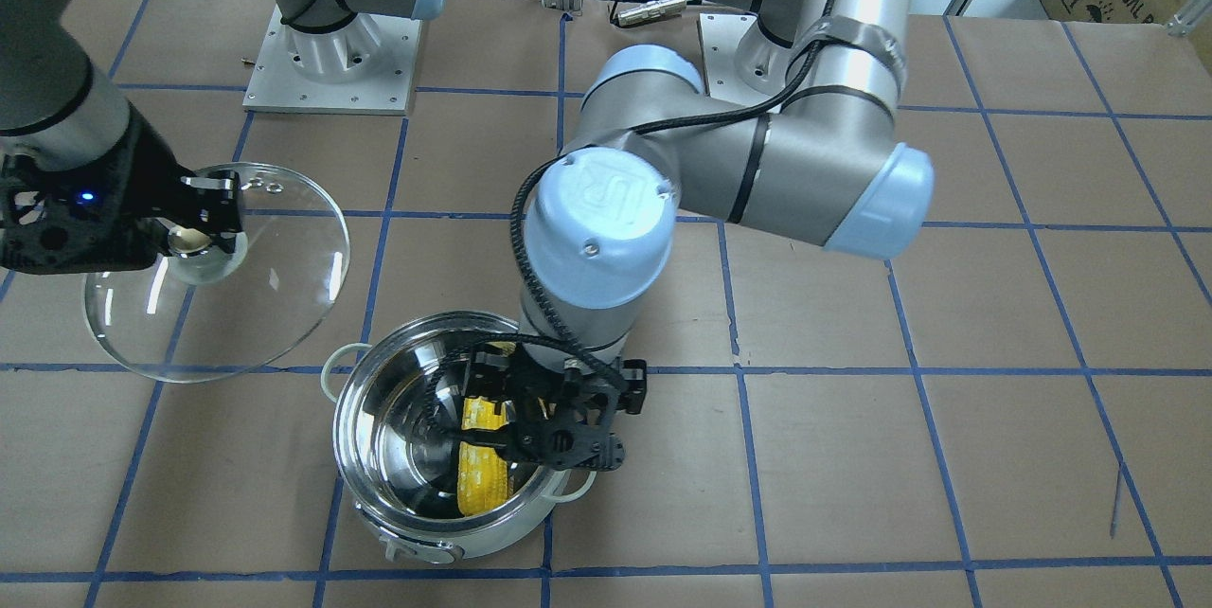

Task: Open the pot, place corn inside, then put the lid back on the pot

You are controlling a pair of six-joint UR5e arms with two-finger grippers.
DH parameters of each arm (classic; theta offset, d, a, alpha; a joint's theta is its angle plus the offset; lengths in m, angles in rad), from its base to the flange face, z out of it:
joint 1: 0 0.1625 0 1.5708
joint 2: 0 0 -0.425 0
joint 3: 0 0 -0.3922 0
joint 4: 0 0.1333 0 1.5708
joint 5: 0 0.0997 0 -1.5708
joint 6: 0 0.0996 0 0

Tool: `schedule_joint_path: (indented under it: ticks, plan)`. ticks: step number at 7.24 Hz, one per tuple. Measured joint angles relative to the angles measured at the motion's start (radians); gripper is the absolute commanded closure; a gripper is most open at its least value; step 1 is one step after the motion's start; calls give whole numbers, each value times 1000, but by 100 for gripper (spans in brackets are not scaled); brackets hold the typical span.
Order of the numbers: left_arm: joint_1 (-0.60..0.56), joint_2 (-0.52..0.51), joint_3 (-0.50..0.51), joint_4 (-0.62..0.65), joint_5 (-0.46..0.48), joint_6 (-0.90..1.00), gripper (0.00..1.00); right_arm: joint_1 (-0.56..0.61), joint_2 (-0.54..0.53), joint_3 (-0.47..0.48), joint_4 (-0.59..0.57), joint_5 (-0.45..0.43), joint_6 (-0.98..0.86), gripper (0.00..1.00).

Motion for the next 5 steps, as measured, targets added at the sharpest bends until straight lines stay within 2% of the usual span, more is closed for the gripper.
schedule_joint_path:
  ticks: [2, 4, 5]
  plan:
    - [90, 161, -134, -15, 71, 117, 0, 163, 81, -43, -63, 0, 74, 65]
    - [195, 347, -325, -7, 80, 219, 0, 286, 209, -165, -78, -3, 94, 65]
    - [237, 424, -389, -6, 83, 249, 0, 319, 267, -223, -77, -5, 94, 65]
